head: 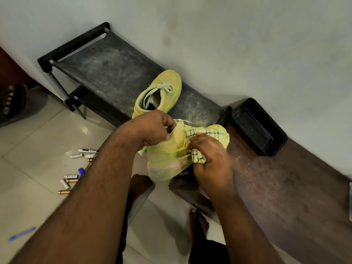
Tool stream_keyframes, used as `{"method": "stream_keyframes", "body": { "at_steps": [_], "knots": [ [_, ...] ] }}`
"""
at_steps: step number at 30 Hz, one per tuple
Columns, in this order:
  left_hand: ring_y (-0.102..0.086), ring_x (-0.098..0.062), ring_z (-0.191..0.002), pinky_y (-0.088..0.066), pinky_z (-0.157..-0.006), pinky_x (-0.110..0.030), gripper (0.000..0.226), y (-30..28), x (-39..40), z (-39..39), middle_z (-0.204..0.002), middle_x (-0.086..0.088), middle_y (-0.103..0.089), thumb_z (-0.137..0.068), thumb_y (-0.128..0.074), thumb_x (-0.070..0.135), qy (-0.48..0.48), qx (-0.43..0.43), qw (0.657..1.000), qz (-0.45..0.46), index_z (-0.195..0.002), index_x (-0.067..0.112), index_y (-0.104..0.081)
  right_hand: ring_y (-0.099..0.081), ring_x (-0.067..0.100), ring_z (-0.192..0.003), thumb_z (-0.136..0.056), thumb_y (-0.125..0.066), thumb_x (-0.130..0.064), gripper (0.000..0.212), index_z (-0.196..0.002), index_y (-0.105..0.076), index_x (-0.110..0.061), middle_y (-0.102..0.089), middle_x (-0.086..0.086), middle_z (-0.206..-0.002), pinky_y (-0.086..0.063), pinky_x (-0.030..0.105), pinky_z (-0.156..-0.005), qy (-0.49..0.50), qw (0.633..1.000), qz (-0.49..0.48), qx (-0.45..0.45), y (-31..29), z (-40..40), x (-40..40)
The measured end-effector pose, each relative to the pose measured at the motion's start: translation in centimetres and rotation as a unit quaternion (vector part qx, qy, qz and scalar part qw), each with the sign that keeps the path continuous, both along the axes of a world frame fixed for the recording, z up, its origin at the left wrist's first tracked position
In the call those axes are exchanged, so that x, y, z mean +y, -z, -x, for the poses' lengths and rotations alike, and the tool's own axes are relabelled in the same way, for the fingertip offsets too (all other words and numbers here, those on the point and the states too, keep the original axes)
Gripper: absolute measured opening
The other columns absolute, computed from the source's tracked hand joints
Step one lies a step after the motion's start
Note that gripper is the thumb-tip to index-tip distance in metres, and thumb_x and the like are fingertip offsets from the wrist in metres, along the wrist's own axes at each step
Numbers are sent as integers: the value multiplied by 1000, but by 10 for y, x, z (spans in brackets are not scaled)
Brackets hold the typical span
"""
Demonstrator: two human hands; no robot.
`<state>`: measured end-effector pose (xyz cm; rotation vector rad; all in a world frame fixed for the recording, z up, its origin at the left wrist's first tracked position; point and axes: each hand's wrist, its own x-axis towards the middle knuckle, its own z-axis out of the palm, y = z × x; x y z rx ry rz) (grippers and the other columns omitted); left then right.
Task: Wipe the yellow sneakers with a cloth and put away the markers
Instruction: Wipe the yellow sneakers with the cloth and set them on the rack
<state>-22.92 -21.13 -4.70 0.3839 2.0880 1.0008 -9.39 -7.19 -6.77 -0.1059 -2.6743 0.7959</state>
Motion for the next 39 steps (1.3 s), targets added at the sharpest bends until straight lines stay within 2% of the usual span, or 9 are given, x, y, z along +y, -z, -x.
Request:
{"method": "stream_keyframes", "body": {
  "at_steps": [3, 7, 12, 17, 20, 23, 29, 33, 39],
  "knots": [
    [-56, -7, -80, -43, -65, -19, 21, 1, 0, 1, -78, 18, -56, -87, -62, -1, 1, 1, 1000, 0, -94, 17, -71, -62, 19, -104, -64, -42, -9, 44, -96, -73, -8, -71, 2, -100, -47, 39, -98, -30, 999, -20, 3, 3, 0, 4],
    [-63, -15, -92, -53, -85, -29, 25, 2, 2, -2, -82, 13, -64, -86, -64, 1, -5, -5, 1000, -6, -82, 26, -70, -59, 23, -101, -59, -51, -6, 42, -93, -73, -18, -71, -7, -97, -46, 52, -87, 96, 993, -67, -25, 4, 3, 23],
    [-55, -8, -81, -42, -64, -18, 27, 1, 1, 0, -79, 15, -57, -87, -62, -2, -8, 7, 1000, 2, -81, 25, -66, -57, 19, -102, -64, -46, -13, 38, -90, -73, -15, -71, -7, -96, -39, 36, -89, -35, 997, -68, 10, 1, -3, -2],
    [-53, -7, -77, -42, -73, -22, 33, 2, 2, -3, -75, 15, -55, -86, -63, -2, -25, -1, 1000, -12, -75, 29, -64, -54, 20, -97, -63, -52, -8, 38, -91, -73, -23, -71, -12, -96, -41, 45, -84, 124, 990, -62, -27, 4, 2, 24],
    [-55, -9, -80, -43, -72, -21, 28, 2, 2, -2, -77, 15, -56, -86, -62, -2, -22, 8, 1000, -6, -80, 25, -66, -56, 19, -94, -64, -45, -11, 41, -92, -73, -18, -71, -9, -97, -46, 40, -82, 56, 998, -40, -10, 2, 1, 4],
    [-56, -9, -80, -43, -69, -21, 29, 4, 1, 0, -79, 12, -58, -86, -62, -1, -21, 11, 1000, -3, -78, 27, -66, -58, 19, -98, -66, -44, -9, 44, -99, -73, -14, -71, -7, -104, -44, 31, -87, -17, 999, -46, -4, 2, -2, -13],
    [-59, -13, -84, -47, -77, -25, 19, 2, 3, -3, -78, 9, -62, -86, -64, 1, -18, -2, 1000, -16, -85, 18, -71, -51, 8, -114, -60, -63, 11, 61, -115, -68, -14, -66, -2, -118, -44, 34, -102, 127, 990, -1, -55, -1, 1, -6],
    [-66, -25, -82, -57, -77, -37, 19, 1, 0, -1, -83, -5, -71, -86, -60, 0, -2, -3, 1000, -8, -87, 14, -74, -48, 14, -127, -73, -47, -10, 59, -131, -56, -11, -59, 4, -132, -34, 32, -107, 26, 998, -12, -47, 0, -13, -36],
    [-68, -39, -89, -54, -82, -58, 12, 0, 6, -5, -89, -15, -72, -88, -62, 10, 11, -29, 999, -16, -85, 19, -71, -34, 16, -139, -81, -57, -11, 60, -139, -47, -11, -44, 4, -146, -26, 34, -116, 153, 977, 108, -106, 4, 4, -10]
  ]
}}
